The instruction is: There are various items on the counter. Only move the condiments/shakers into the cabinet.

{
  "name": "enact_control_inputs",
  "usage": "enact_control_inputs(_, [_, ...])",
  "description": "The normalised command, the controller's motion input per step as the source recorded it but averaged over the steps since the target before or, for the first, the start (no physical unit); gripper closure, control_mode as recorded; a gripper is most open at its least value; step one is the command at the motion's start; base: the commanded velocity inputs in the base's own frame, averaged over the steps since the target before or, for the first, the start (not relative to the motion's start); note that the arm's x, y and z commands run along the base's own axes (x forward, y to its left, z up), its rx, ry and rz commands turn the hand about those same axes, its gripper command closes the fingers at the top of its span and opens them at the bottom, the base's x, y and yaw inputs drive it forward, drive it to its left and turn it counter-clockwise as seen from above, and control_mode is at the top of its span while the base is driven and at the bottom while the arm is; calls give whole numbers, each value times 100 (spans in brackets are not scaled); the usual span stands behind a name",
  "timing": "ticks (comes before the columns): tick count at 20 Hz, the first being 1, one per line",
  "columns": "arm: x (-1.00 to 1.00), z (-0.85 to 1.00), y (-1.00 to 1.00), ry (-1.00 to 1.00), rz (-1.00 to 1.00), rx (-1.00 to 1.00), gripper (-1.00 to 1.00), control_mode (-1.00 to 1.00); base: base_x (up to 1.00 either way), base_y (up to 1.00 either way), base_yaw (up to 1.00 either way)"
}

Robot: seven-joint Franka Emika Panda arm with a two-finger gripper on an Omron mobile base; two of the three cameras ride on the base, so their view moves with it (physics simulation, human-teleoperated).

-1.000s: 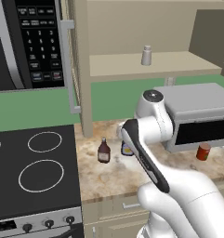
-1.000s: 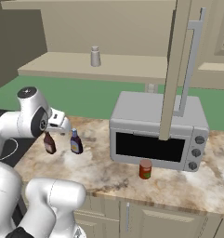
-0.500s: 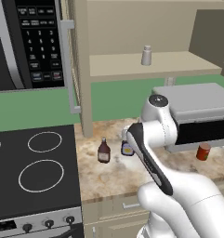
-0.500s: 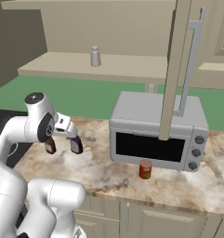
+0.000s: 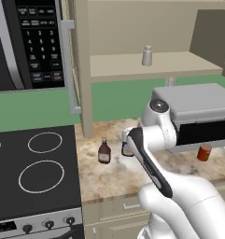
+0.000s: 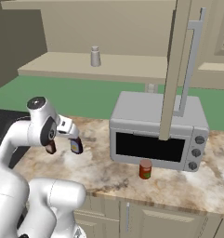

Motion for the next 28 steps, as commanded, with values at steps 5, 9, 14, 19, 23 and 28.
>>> enact_control_inputs(5, [26,-11,0,-5,0,0,-100,-100,0,0,0])
enact_control_inputs(9, [19,-19,0,0,0,2,-100,-100,0,0,0])
enact_control_inputs(14, [25,-10,0,0,0,1,-100,-100,0,0,0])
enact_control_inputs(19, [12,-4,0,0,0,0,-100,-100,0,0,0])
enact_control_inputs(23, [6,-2,0,0,0,0,-100,-100,0,0,0])
enact_control_inputs(28, [12,-4,0,0,0,0,-100,-100,0,0,0])
